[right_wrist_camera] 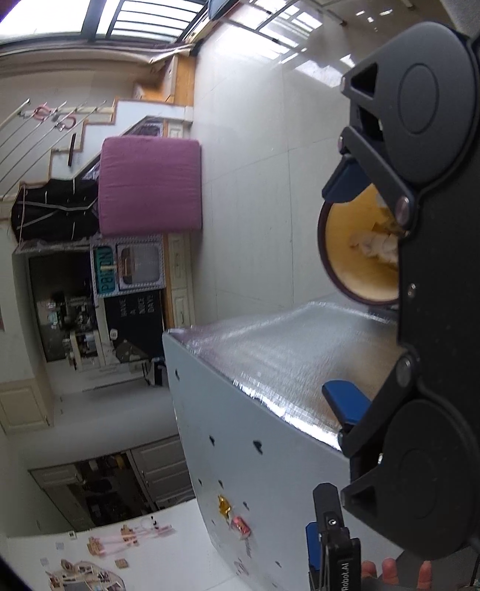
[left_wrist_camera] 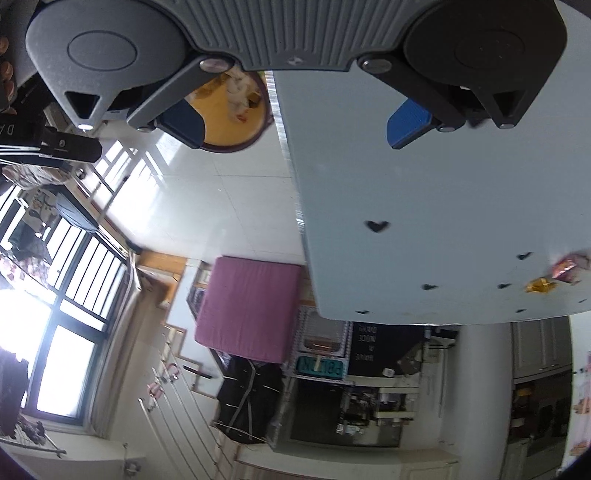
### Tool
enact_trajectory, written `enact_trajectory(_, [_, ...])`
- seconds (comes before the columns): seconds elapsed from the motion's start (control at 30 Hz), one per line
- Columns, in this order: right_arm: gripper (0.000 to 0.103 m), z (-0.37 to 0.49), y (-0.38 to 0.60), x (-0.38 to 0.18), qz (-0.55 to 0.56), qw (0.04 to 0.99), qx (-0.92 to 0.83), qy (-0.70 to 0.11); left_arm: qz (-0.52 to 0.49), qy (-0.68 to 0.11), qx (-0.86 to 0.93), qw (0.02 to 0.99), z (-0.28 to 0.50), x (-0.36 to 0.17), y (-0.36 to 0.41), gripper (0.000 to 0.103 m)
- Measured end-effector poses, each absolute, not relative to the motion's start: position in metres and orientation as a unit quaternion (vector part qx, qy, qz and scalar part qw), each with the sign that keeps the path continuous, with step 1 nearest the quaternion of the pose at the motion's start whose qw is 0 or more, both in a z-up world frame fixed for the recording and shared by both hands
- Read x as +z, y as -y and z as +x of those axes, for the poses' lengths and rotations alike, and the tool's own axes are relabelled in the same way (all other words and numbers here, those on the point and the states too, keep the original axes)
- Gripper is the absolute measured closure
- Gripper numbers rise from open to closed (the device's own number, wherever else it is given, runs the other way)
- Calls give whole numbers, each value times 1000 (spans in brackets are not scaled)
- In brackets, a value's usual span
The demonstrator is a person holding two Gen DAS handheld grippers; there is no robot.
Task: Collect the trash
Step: 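Withdraw both grippers from the wastebasket back toward the table, then grasp the red cigarette pack with the left gripper while the right gripper grasps the gold foil wrapper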
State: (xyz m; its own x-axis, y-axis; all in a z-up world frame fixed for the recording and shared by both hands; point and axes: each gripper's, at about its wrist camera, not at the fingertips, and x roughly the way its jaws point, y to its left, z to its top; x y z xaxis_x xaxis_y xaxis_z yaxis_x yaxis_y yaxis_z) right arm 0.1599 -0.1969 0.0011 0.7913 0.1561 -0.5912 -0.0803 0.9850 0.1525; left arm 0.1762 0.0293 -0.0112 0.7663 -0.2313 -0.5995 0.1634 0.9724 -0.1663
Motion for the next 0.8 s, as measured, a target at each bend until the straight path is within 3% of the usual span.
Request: enact_trajectory(0.8, [0, 273, -32, 31, 32, 934, 212, -285, -92, -276, 71, 954, 224, 12, -272, 0])
